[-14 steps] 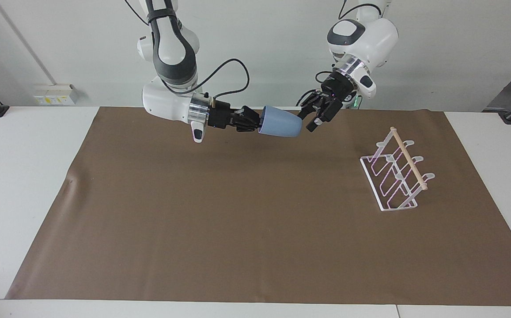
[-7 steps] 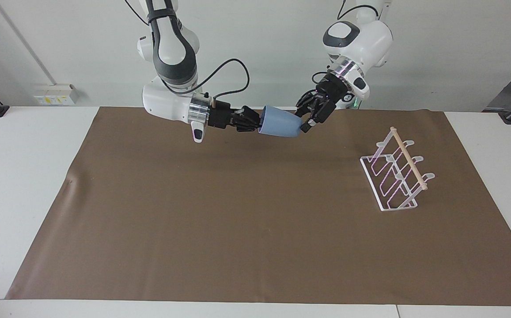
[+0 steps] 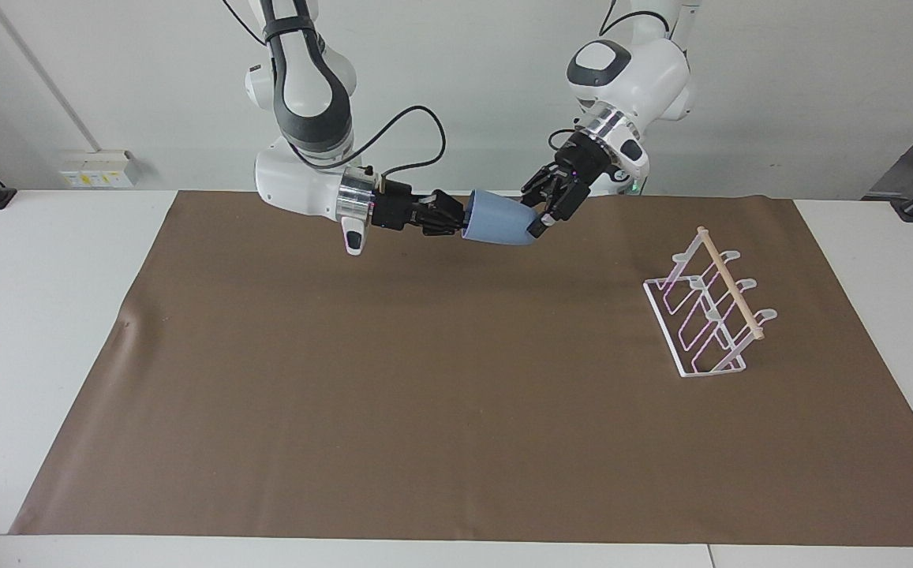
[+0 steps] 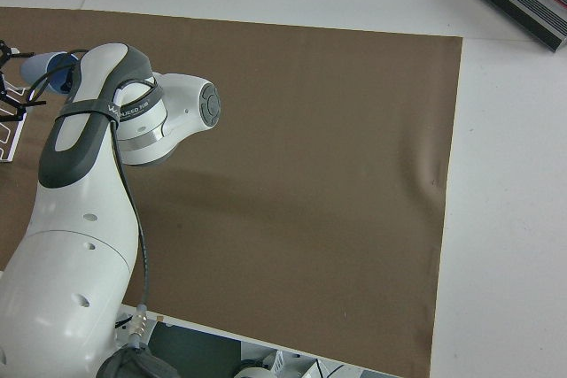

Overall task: Hang cup on cup holder
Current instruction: 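Open the left gripper and close it around the cup's base, then carry the cup with the left gripper while the right gripper withdraws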

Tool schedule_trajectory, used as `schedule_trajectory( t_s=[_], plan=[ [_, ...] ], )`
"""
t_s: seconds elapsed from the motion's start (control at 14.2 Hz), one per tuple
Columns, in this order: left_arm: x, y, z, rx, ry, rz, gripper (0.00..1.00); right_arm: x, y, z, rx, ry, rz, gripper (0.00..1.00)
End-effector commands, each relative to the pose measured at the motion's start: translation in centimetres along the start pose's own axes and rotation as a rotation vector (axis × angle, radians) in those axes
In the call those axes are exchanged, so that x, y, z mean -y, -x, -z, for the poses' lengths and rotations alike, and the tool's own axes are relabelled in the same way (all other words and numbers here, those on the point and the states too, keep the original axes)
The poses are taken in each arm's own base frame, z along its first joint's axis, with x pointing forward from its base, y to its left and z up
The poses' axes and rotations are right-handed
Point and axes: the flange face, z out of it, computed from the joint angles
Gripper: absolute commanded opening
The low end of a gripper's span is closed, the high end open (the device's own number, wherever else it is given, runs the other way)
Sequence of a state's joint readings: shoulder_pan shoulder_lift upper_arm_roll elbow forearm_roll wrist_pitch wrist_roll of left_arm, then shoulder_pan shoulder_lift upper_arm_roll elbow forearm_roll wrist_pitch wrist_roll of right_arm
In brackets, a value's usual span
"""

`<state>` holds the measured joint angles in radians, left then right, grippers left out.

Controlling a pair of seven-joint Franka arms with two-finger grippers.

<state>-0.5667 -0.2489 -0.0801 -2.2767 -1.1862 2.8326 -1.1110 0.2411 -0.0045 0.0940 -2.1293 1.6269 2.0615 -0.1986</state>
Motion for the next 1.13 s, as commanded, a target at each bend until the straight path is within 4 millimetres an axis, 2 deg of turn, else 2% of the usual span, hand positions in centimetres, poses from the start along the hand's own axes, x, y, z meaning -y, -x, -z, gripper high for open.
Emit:
schedule_trajectory(
  t_s=[0.0, 0.07, 0.14, 0.35, 0.49, 0.78, 0.85, 0.92, 0.99, 1.06],
  plan=[
    [0.60, 0.52, -0.38, 0.007, 0.000, 0.007, 0.90, -0.02, 0.27, 0.25, -0.019, -0.007, 0.029, 0.00],
    [0.55, 0.58, -0.36, 0.008, 0.001, 0.007, 0.85, 0.04, 0.19, 0.32, -0.027, -0.006, 0.030, 0.00],
    [0.49, 0.65, -0.34, 0.008, 0.002, 0.004, 0.72, 0.04, 0.27, 0.19, -0.025, -0.005, 0.031, 0.00],
    [0.89, 1.18, -0.63, 0.015, -0.010, -0.006, 0.27, 0.03, 0.28, 0.14, -0.027, -0.003, 0.031, 0.00],
    [0.98, 1.26, -0.69, 0.017, -0.015, -0.007, 0.03, 0.03, 0.22, 0.23, -0.030, -0.004, 0.031, 0.00],
    [0.96, 1.21, -0.69, 0.018, -0.017, -0.008, 0.00, 0.02, 0.10, 0.15, -0.039, 0.000, 0.022, 0.00],
    [0.84, 1.14, -0.70, 0.016, -0.017, -0.016, 0.00, 0.09, 0.05, 0.23, -0.040, 0.000, 0.019, 0.22],
    [0.82, 1.05, -0.74, 0.013, -0.018, -0.026, 0.00, 0.08, 0.05, 0.23, -0.040, 0.001, 0.017, 0.62],
    [0.73, 0.88, -0.74, 0.010, -0.016, -0.028, 0.00, 0.08, 0.01, 0.21, -0.039, 0.003, 0.018, 0.94],
    [0.41, 0.73, -0.58, 0.007, -0.010, -0.029, 0.00, 0.11, 0.02, 0.21, -0.038, 0.010, 0.024, 1.00]
  ],
)
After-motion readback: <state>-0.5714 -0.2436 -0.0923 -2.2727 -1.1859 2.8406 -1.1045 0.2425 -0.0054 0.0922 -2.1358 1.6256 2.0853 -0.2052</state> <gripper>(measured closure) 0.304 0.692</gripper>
